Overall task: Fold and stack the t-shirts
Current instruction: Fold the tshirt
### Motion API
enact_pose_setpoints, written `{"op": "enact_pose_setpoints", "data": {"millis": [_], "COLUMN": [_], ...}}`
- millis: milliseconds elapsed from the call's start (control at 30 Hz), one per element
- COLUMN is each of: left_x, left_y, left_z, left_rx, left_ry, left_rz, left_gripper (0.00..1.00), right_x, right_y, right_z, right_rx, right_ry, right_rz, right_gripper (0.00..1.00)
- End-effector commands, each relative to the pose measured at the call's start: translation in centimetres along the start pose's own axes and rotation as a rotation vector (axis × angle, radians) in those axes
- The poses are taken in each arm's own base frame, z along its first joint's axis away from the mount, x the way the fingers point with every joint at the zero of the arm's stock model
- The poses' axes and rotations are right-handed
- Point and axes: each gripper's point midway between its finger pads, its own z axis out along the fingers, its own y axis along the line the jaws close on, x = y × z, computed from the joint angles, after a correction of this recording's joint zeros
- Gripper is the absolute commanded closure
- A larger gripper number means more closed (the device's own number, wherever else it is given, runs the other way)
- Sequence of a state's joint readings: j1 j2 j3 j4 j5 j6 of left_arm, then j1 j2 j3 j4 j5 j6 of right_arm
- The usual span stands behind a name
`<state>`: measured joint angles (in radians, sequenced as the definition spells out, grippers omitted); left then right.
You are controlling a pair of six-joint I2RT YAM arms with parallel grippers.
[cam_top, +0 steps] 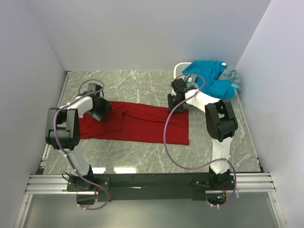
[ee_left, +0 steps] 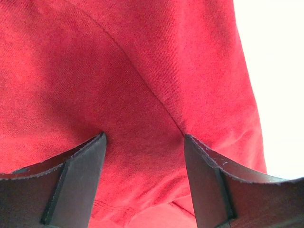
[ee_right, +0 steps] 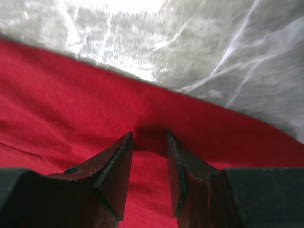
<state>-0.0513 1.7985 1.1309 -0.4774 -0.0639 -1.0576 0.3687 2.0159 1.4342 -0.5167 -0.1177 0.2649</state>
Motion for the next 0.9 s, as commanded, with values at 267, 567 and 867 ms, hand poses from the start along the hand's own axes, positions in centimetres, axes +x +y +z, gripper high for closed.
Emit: {"op": "enact_pose_setpoints", "data": {"millis": [267, 567, 867], "left_x": [-3.3, -6.0, -5.7], "left_y": [-2.7, -7.1, -11.3], "left_z": [5.3, 7.5, 4.4], "left_rx": [-0.07, -0.012, 0.098], "left_ry": [-0.042, -0.099, -0.127], "left_rz": [0.187, 0.239, 0.326], "left_gripper": [0.27, 0.26, 0.25], "right_x": [4.8, 9.4, 13.6], "right_y": [-0.1, 1.8, 5.7], "right_z": [0.0, -0.8, -2.4], "right_rx": [0.0, 0.004, 0.009], "right_ry": [0.135, 0.204, 0.234], "right_rz": [0.092, 0.128, -0.003], "right_gripper": [0.6, 0.6, 0.6]}}
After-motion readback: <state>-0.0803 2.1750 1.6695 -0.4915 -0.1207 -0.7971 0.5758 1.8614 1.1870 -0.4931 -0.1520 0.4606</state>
